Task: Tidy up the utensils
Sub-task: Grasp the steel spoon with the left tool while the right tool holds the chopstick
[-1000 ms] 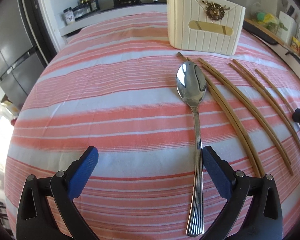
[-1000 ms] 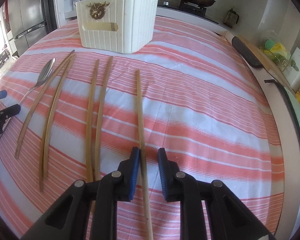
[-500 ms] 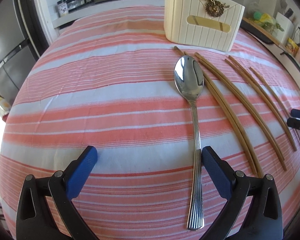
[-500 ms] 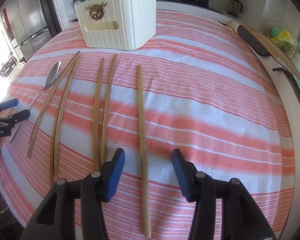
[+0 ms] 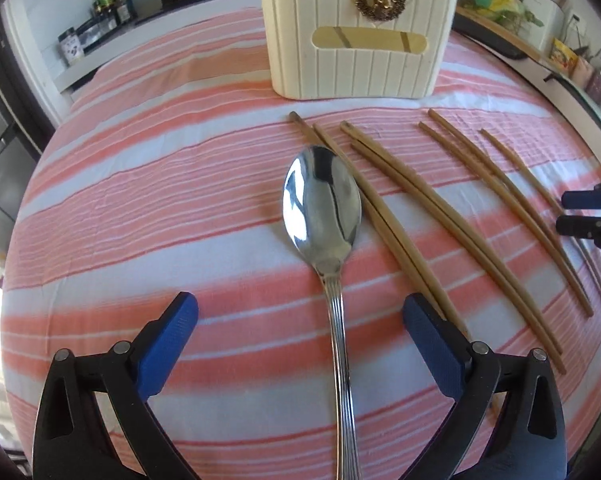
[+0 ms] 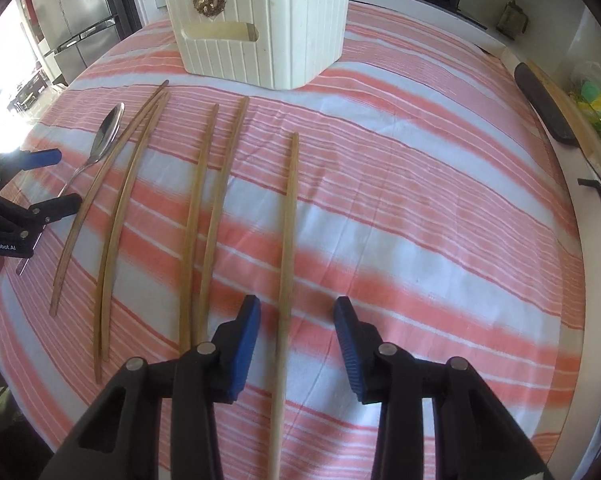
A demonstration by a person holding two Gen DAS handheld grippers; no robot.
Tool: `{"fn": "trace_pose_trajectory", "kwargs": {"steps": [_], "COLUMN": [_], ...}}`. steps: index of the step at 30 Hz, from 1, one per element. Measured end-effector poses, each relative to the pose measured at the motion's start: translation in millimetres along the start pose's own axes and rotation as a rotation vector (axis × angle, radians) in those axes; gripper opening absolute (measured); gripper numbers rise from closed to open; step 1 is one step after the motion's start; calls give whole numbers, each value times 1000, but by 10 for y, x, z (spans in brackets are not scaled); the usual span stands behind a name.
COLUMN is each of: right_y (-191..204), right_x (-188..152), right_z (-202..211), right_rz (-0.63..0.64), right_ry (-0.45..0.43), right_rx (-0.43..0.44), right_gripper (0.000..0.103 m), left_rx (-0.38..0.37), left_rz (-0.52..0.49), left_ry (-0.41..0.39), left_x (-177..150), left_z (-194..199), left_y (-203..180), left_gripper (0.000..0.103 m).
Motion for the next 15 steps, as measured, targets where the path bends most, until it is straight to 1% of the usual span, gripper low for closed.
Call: {"fn": "trace_pose_trajectory", "kwargs": {"steps": [3,5,6,7,8,9,10,11,13,15], "right_y": [-32,-35,-31,-16,-11,-3,-4,-12,-34,-61], "right_x": [256,440,525,600,672,736,789,830,875,867], "right_z": [-37,-61,-69,-84,-87,-98,-99,-104,-97,-17], "right_rz": [-14,-18,-17,-13,-15,-18,-20,-28,-57,-87], "right_ry": [-7,-9,-13,-12,-18,-20,-22,-22,-28,-62], "right_rx": [15,26,25,28,24,10,4,10,36,71], "right_gripper": [39,39,39,36,29,23,8,6,6,6], "left_rx": [-2,-14,-14,-17,-22,-19,-20,-30,-30,-19], "left_rz": [13,10,7,1,-7,-15,-23,-25,-16,-11], "left_ry": [20,28,29,27,20,11,0,-4,-14,-43], "left_x": [134,210,248,282,318,347,374,393,394,369], "left_z": [-39,-45,-43,-34,-18,-2,15,24,31,115], "left_y": [8,-18,-34,-54,-76,-90,-105,-112,-94,-50], "left_gripper": [102,97,92,84,78,62,42,42,42,42]}}
Point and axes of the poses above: each gripper's, at about its wrist camera, not at the fingertips, and z roughly against the way its jaws point, y to its left, x to its top, the point moved 8 cm from there along -z, roughly the way its jaws point, and after that the axes turned 15 degrees about y, right-handed, at the moved point
